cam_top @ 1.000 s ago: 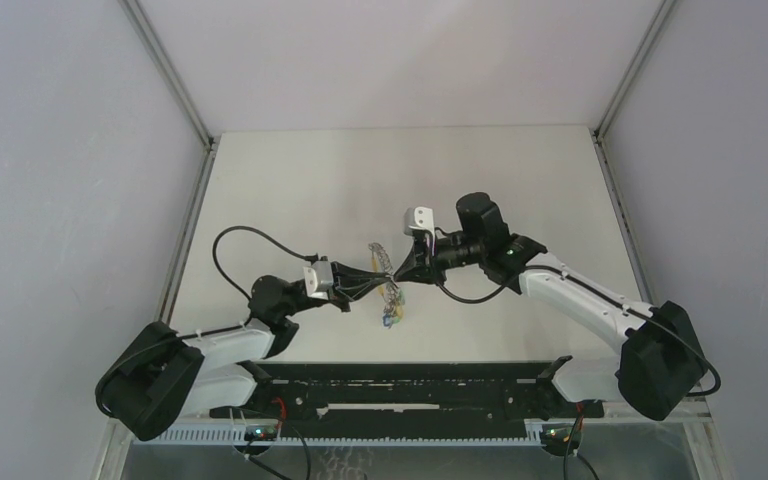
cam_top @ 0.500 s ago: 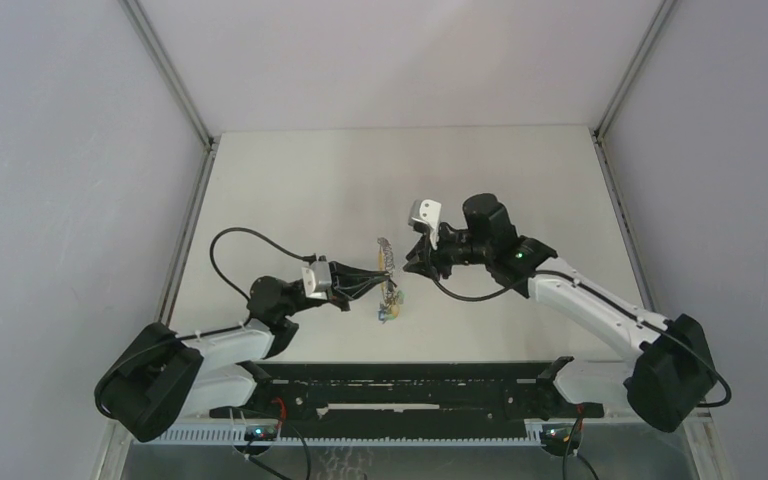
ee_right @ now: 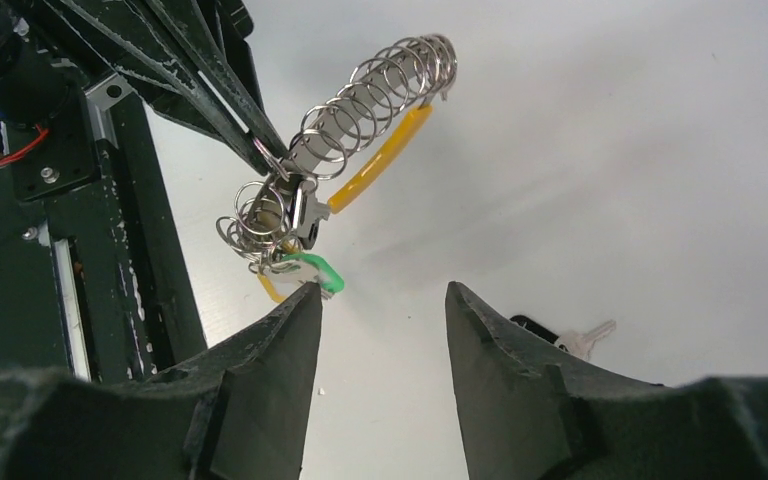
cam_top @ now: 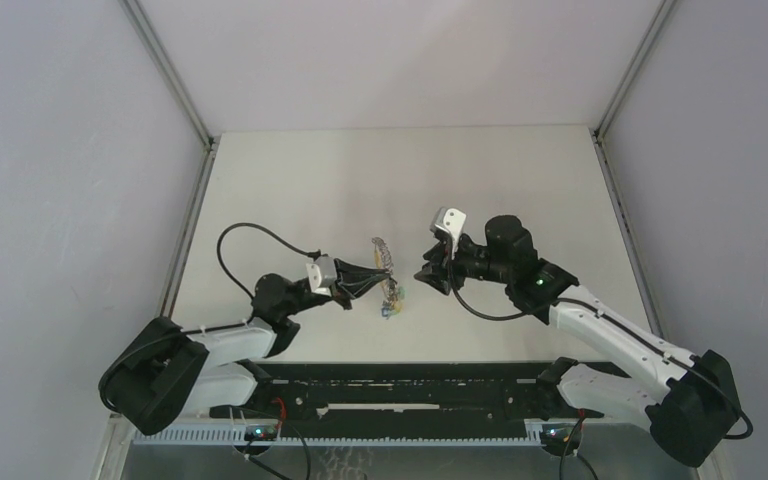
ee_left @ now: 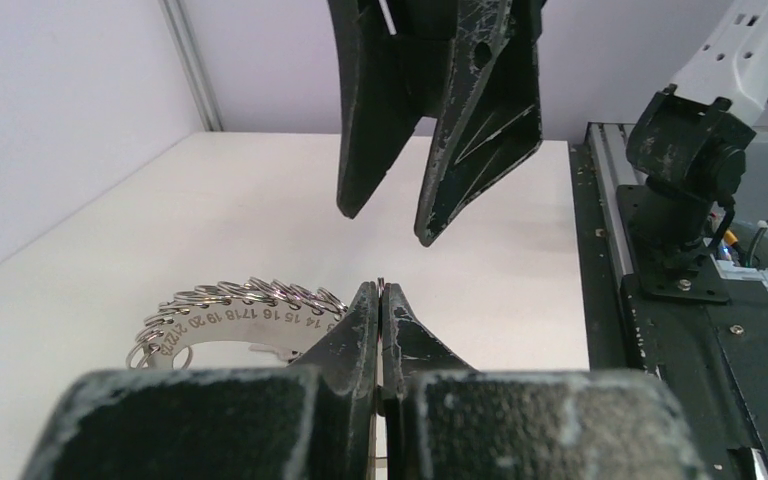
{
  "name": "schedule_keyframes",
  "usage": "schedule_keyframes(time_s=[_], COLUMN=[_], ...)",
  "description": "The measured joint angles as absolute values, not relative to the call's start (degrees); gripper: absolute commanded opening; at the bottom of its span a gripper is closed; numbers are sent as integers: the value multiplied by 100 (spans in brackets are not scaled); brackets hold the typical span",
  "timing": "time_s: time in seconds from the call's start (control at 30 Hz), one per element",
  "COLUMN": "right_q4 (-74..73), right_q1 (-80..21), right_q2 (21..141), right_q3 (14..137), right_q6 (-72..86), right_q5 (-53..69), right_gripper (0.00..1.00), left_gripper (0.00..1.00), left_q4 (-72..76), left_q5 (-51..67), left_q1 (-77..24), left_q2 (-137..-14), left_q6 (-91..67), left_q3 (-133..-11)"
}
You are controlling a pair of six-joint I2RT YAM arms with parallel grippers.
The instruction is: Put the keys on the keyring
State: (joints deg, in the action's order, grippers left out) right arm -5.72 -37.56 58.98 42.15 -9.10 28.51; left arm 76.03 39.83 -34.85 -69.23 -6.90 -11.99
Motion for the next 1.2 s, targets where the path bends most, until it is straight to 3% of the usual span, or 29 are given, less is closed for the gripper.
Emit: schedule_keyframes(time_s=[0.23, 0.53, 0.73, 0.93, 1.2], right_q4=[-307, -56, 176, 368, 663], right_q1=[-3820, -3828, -3828, -3828, -3824], right_q2=[5798, 5662, 5258, 4882, 4755], right_q3=[3957, 3520, 3133, 2790, 2552], right_q6=[-696, -248, -115, -19, 30], right_q5=[2482, 1664, 1072, 290, -261], right_gripper=[51, 71, 72, 72, 73], left_gripper=[0, 0, 0, 0, 0], left_q4=[6724, 4543, 3236, 2268, 1793], left_q5=[3402, 1627, 655, 156, 58], left_q1=[-3485, -3487, -3485, -3485, -3546], left_q2=[-6615, -5315, -4963, -5199, -6377], left_q6=[-631, -604, -720, -797, -786], left_q3=[-1144, -1057, -1063, -1271, -1970])
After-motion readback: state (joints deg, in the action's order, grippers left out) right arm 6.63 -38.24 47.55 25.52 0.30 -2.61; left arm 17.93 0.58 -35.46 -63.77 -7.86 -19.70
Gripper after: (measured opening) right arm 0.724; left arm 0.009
